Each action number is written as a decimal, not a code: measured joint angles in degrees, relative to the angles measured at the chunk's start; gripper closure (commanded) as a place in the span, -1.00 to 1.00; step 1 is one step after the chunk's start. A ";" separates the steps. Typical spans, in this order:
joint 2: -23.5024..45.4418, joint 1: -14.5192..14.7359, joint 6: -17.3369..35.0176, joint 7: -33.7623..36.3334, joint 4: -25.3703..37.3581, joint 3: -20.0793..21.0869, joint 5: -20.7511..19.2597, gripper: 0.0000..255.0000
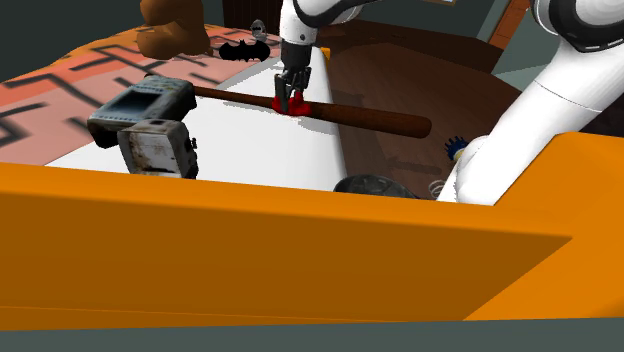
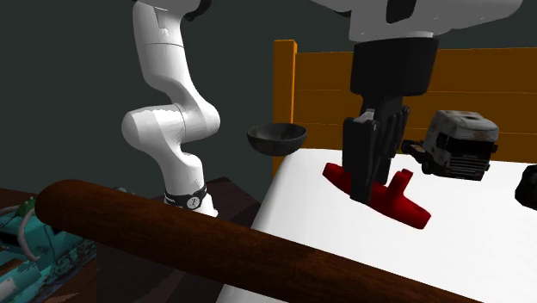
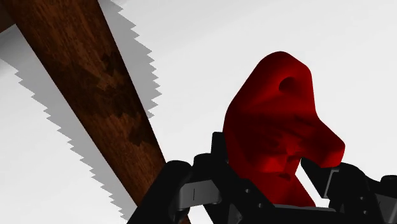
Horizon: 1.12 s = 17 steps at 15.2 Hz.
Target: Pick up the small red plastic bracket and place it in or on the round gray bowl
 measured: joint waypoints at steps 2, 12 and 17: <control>-0.20 -0.01 -1.44 0.00 1.23 -0.02 -0.01 1.00; -0.97 -0.02 -9.13 0.15 8.16 -0.04 -0.02 1.00; -4.73 0.63 -10.72 1.47 6.00 0.74 0.37 1.00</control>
